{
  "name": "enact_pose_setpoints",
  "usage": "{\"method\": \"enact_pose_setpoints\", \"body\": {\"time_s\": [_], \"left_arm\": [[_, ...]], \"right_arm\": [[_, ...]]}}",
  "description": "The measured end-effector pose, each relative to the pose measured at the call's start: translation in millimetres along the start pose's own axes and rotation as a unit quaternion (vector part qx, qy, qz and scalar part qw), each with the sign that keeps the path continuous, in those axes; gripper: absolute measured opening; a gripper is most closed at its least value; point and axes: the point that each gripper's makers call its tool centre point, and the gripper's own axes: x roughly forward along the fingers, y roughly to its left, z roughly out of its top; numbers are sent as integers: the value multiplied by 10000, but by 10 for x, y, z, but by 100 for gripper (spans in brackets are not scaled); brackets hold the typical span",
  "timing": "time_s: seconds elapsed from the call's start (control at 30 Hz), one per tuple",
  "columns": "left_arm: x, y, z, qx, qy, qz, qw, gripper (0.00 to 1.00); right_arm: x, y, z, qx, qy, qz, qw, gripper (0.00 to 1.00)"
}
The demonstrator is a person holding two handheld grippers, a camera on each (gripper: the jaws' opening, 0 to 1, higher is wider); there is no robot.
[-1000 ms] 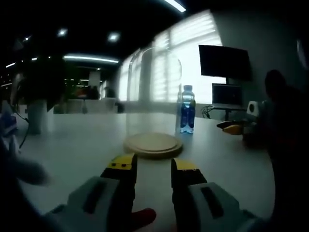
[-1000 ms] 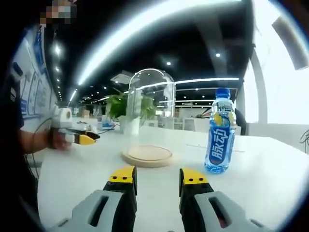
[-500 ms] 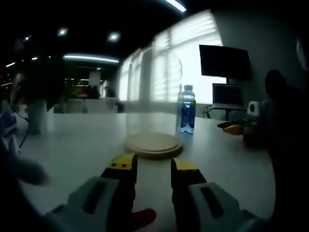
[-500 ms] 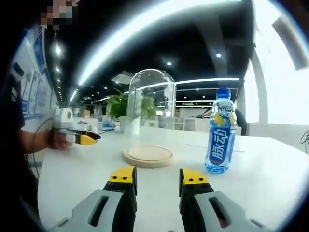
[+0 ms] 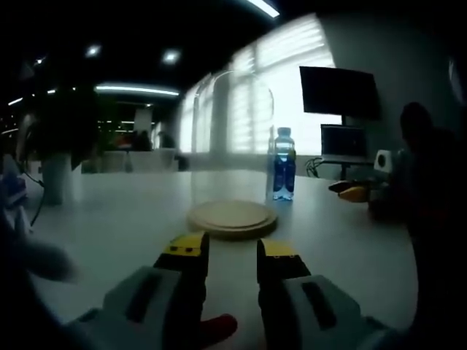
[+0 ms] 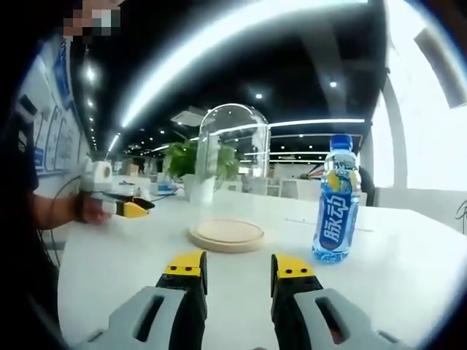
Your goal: Open the cover put in the Mizone put the cover back on
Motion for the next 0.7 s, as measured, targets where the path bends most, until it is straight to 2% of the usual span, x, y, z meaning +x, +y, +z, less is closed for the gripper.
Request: {"method": "enact_pose_setpoints", "body": {"time_s": [0.7], "left_arm": [[14, -6, -17, 85, 40, -4, 10000, 19]], "right_arm": [[-7, -54, -57, -67, -3, 74, 10000, 28]]}}
